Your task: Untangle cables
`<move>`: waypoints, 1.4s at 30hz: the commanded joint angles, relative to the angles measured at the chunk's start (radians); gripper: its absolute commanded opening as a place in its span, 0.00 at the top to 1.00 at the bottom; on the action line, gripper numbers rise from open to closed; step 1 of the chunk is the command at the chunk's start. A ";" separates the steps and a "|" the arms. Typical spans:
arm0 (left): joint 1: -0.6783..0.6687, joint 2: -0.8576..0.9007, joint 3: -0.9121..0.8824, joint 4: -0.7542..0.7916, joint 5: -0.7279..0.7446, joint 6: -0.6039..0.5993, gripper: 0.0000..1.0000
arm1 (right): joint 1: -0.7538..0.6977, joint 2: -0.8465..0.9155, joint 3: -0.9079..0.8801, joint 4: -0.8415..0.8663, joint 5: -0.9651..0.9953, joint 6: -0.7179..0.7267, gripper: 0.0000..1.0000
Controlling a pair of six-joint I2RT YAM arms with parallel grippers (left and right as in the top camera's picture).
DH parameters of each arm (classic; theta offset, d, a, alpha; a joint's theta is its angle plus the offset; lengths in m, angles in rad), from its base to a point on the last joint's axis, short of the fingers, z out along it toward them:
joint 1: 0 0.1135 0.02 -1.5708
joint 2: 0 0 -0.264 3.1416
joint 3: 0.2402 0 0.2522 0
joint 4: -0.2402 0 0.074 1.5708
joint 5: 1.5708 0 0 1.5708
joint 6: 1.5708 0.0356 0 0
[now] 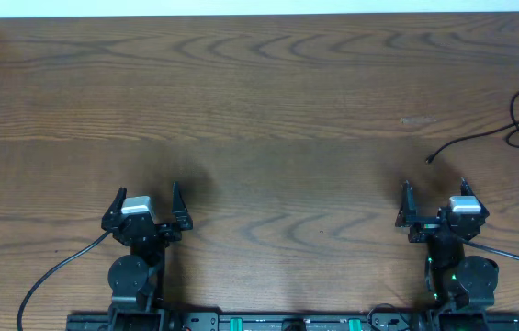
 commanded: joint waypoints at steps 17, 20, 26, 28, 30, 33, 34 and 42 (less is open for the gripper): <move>0.005 -0.007 -0.020 -0.040 -0.002 0.006 0.00 | -0.051 -0.010 -0.002 -0.005 -0.005 0.018 0.01; 0.005 -0.007 -0.020 -0.040 -0.002 0.006 0.00 | -0.049 -0.009 -0.002 -0.005 -0.005 0.018 0.01; 0.005 -0.007 -0.020 -0.040 -0.002 0.006 0.00 | -0.049 -0.009 -0.002 -0.005 -0.005 0.018 0.01; 0.005 -0.007 -0.020 -0.040 -0.002 0.006 0.00 | -0.049 -0.010 -0.002 -0.005 -0.005 0.018 0.01; 0.005 -0.007 -0.020 -0.040 -0.002 0.006 0.00 | -0.049 -0.009 -0.002 -0.005 -0.005 0.018 0.01; 0.005 -0.007 -0.020 -0.040 -0.002 0.006 0.00 | -0.049 -0.009 -0.002 -0.005 -0.005 0.018 0.01; 0.005 -0.007 -0.020 -0.040 -0.002 0.006 0.00 | -0.049 -0.009 -0.002 -0.005 -0.005 0.018 0.01; 0.005 -0.007 -0.020 -0.040 -0.002 0.006 0.00 | -0.049 -0.009 -0.002 -0.005 -0.006 0.018 0.01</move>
